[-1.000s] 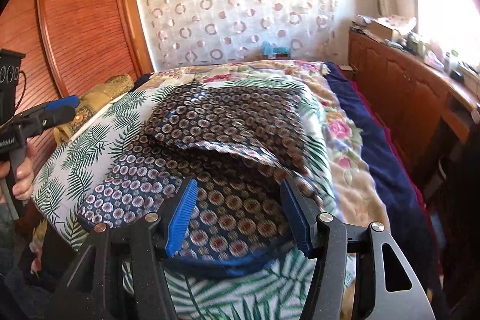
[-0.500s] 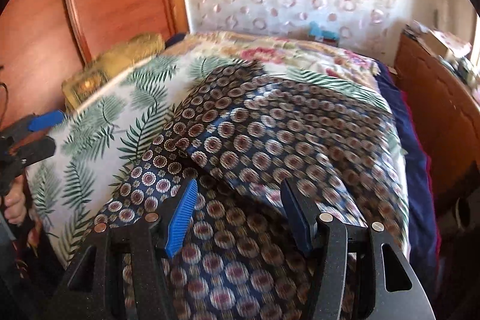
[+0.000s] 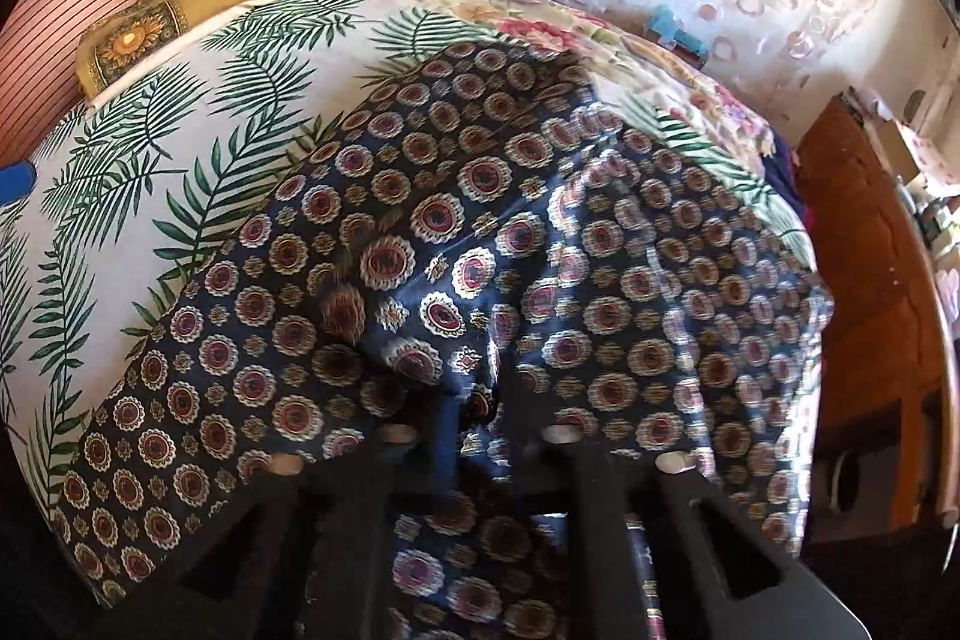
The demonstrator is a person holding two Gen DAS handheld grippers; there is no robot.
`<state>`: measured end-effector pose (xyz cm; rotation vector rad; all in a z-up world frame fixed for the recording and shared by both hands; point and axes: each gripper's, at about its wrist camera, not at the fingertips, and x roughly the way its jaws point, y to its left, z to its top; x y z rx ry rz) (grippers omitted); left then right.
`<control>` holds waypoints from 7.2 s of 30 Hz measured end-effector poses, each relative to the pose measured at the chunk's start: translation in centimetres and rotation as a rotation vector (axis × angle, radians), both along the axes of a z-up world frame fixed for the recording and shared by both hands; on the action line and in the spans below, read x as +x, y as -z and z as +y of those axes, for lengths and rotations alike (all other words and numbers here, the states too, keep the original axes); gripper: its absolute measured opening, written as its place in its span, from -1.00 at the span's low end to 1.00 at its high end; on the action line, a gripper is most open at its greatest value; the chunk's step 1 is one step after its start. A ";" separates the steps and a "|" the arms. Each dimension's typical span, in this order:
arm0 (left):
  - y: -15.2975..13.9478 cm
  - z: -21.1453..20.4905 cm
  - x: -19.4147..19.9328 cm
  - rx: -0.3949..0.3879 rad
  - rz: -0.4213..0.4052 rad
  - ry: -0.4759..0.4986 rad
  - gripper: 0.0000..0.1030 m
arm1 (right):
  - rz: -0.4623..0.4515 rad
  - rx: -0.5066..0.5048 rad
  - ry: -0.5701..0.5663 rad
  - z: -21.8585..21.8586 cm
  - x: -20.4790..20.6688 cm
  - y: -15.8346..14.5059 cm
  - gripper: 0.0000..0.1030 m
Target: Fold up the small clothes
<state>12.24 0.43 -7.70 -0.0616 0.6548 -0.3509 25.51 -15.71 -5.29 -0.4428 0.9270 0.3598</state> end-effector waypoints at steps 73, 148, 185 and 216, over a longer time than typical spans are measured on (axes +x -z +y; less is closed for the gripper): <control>2.2 -6.1 1.1 0.098 0.073 0.119 0.56 | -0.145 0.181 0.215 -14.1 -2.6 -2.9 -0.12; -3.2 -8.7 -2.9 -0.018 0.003 0.252 -0.89 | -0.197 0.285 0.032 -6.8 -16.5 -1.9 0.21; -5.4 -6.5 2.7 -0.040 -0.101 0.117 -0.89 | -0.380 0.002 0.135 -8.9 -8.2 -7.2 -0.89; -3.0 -6.8 18.5 0.041 -0.024 0.073 -0.55 | -0.304 0.094 0.116 -10.5 3.4 -6.3 -0.91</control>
